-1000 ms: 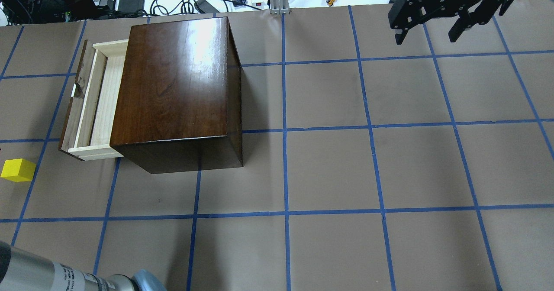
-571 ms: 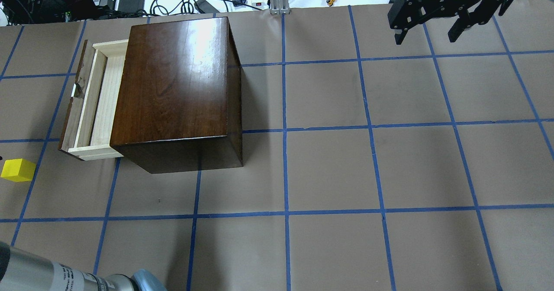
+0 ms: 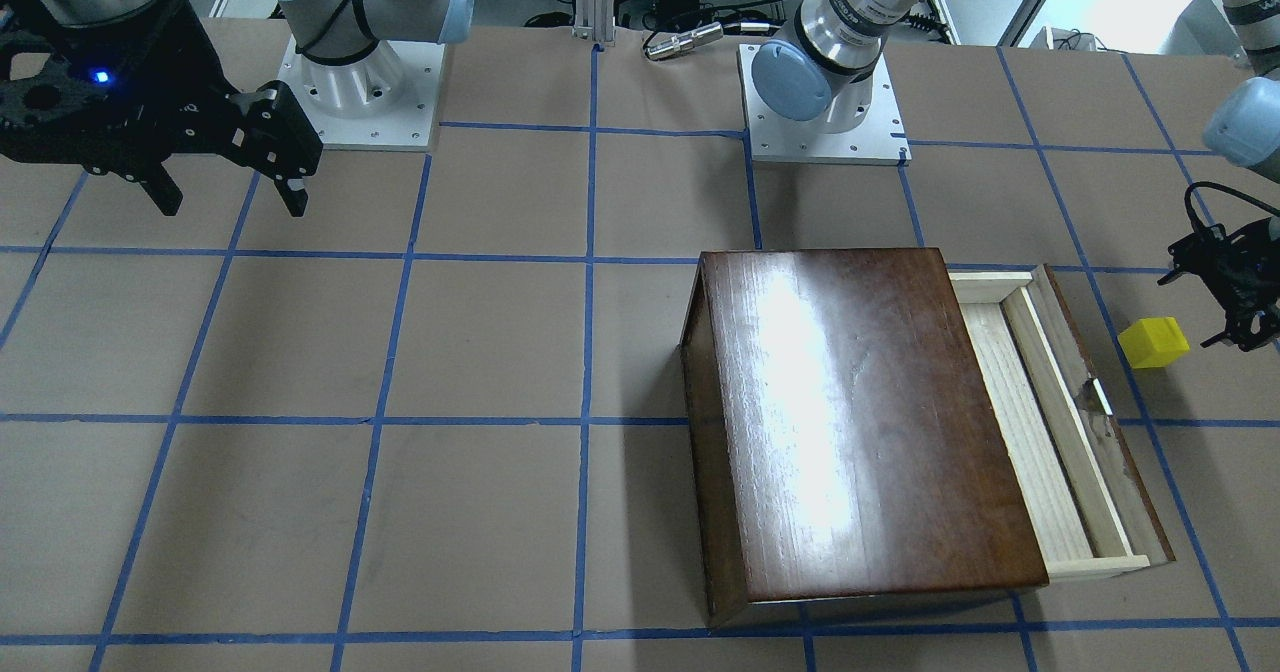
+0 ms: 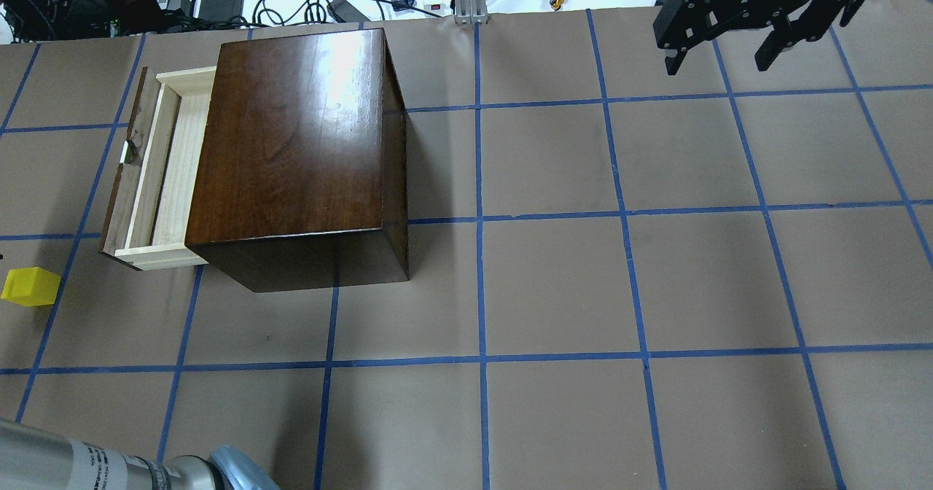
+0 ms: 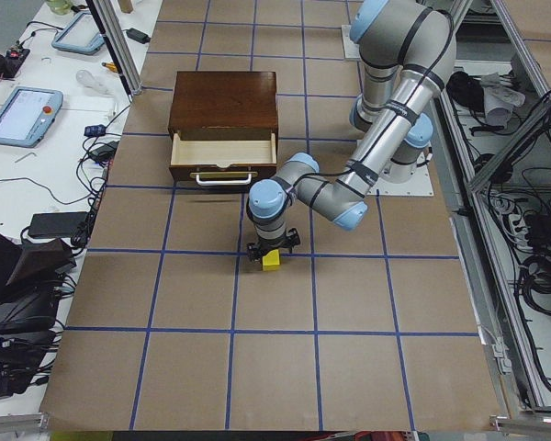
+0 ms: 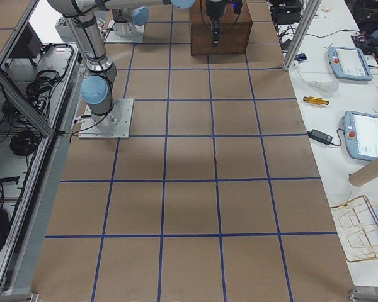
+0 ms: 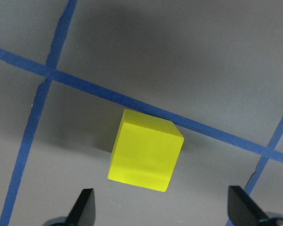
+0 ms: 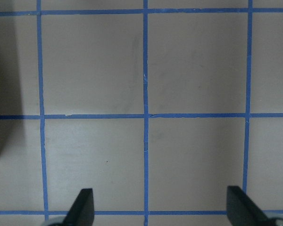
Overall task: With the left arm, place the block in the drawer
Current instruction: 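Lower the left gripper and grasp the yellow cube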
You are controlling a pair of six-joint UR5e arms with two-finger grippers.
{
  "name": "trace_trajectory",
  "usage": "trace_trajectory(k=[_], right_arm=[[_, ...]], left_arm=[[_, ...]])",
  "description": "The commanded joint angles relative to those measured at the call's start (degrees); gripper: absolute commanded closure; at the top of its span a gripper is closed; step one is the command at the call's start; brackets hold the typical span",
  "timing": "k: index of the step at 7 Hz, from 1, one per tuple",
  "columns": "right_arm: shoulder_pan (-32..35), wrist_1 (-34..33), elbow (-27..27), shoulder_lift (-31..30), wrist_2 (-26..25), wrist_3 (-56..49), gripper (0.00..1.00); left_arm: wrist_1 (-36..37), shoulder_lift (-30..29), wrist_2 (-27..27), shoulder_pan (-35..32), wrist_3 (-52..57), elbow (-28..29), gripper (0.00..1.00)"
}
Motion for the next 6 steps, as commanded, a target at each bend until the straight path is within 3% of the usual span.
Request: trace_trajectory(k=[1, 6], right_arm=[[0.0, 0.0, 0.0, 0.1, 0.1, 0.0, 0.00], [0.0, 0.0, 0.0, 0.0, 0.0, 0.0, 0.00]], left_arm=[[0.3, -0.7, -0.7, 0.2, 3.8, -0.3, 0.00], [0.5, -2.3, -4.0, 0.1, 7.0, -0.3, 0.00]])
